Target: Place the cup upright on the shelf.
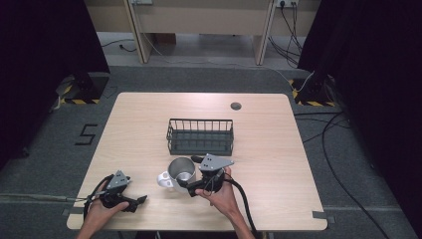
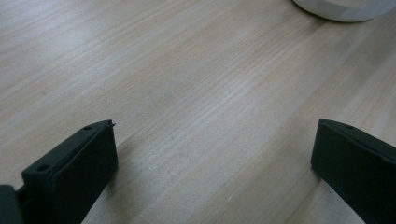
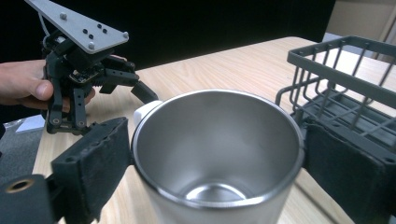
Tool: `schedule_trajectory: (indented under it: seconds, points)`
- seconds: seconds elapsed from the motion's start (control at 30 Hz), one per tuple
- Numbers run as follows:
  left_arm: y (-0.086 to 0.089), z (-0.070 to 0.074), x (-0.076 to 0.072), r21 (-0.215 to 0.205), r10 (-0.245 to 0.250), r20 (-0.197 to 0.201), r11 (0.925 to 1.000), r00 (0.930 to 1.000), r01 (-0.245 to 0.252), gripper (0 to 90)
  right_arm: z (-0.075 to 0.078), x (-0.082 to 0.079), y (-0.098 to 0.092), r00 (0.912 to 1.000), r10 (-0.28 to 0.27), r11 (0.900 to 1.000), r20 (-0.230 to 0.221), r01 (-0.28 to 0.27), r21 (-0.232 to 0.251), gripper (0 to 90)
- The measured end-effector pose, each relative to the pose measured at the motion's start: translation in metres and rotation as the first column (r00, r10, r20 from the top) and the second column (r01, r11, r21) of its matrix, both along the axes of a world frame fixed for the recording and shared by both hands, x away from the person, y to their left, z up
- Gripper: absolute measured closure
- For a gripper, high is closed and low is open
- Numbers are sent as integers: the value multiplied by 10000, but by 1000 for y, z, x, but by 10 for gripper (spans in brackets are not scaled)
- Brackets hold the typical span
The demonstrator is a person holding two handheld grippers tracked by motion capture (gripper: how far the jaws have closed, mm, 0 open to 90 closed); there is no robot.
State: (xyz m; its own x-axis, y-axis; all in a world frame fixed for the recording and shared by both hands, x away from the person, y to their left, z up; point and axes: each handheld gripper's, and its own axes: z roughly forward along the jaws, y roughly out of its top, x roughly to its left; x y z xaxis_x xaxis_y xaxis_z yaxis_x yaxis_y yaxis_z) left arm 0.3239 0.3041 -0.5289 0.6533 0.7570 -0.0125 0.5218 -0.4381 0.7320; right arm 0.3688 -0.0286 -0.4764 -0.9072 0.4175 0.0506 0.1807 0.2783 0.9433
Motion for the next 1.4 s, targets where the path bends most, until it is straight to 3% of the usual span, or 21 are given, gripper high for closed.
schedule_trajectory:
  seconds: [0.37,0.7,0.9,1.13,1.4]
  points:
    - [0,0,0,3,-14,2,10000,10000,14,0,-8,14,20,9989,343,9993,-313,-339,130,42]
    - [0,0,0,6,-24,0,10000,10000,24,0,-9,14,21,9993,338,9994,-171,-336,102,56]
    - [0,0,0,6,-25,2,10000,10000,25,0,-8,10,23,9999,64,10000,92,-64,25,61]
    - [0,0,0,7,-25,2,10000,10000,25,0,0,9,19,9999,-149,9988,-78,153,456,62]
    - [0,0,0,8,-24,3,10000,10000,24,0,27,13,15,9983,-573,9976,-101,576,375,62]
